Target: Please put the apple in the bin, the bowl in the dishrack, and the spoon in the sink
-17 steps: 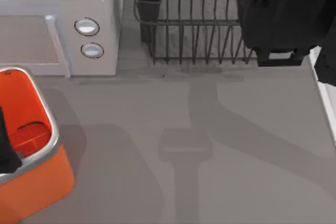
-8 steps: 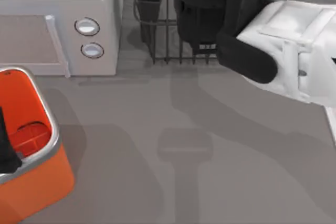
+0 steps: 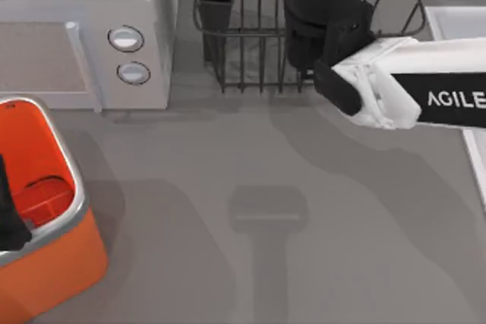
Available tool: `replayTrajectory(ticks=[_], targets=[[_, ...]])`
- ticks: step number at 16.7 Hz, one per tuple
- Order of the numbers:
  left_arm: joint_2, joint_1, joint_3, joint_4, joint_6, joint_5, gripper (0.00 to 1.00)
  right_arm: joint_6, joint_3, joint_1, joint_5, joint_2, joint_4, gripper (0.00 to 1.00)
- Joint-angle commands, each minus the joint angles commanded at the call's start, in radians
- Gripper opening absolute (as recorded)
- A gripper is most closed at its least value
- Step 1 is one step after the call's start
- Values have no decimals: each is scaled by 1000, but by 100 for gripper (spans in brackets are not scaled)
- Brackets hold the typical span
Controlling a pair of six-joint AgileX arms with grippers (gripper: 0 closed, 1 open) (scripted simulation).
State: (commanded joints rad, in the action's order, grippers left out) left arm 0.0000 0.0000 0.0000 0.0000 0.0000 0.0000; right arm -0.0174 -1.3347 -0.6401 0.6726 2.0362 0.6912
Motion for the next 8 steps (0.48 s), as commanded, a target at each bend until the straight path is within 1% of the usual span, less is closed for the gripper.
replayTrajectory(ticks=[5,8], targets=[[0,0,0,0,0,0,100,0,2,8,-7,8,10,0],[0,0,0,0,0,0,100,0,2,8,-7,8,10,23]])
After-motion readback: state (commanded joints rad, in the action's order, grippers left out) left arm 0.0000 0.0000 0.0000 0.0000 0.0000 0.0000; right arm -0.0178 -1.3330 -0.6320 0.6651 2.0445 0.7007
